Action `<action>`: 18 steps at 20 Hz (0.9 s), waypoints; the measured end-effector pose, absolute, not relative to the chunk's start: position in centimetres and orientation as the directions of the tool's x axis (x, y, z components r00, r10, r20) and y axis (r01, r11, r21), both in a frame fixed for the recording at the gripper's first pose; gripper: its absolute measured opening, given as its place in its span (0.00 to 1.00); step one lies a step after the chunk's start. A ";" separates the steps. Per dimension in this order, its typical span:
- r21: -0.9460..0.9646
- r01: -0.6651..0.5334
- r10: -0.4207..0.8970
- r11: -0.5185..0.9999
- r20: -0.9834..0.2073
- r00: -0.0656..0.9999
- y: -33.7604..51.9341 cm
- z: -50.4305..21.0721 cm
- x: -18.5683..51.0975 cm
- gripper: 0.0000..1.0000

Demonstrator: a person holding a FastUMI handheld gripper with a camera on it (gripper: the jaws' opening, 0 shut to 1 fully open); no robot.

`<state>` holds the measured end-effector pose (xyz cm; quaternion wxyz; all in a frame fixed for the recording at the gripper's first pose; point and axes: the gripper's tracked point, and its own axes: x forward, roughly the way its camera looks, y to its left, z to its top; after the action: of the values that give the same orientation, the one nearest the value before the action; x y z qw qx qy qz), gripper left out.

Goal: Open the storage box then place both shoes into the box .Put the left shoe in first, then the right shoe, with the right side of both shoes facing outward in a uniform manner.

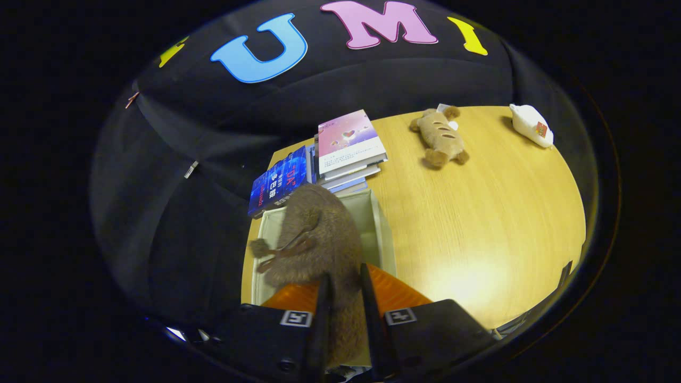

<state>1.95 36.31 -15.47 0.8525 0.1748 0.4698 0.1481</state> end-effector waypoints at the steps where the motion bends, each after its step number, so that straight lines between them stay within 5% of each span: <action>1: 0.445 -0.111 0.433 0.889 -0.734 0.523 36.6 -14.8 1.7 0.64; 3: 0.424 -0.158 0.436 0.892 -0.711 0.552 36.3 -13.9 1.5 1.00; 18: 0.306 -0.295 0.415 0.905 -0.489 0.767 22.8 -4.6 2.1 0.99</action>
<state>2.14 22.83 -4.58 0.9339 0.1061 0.2834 0.1902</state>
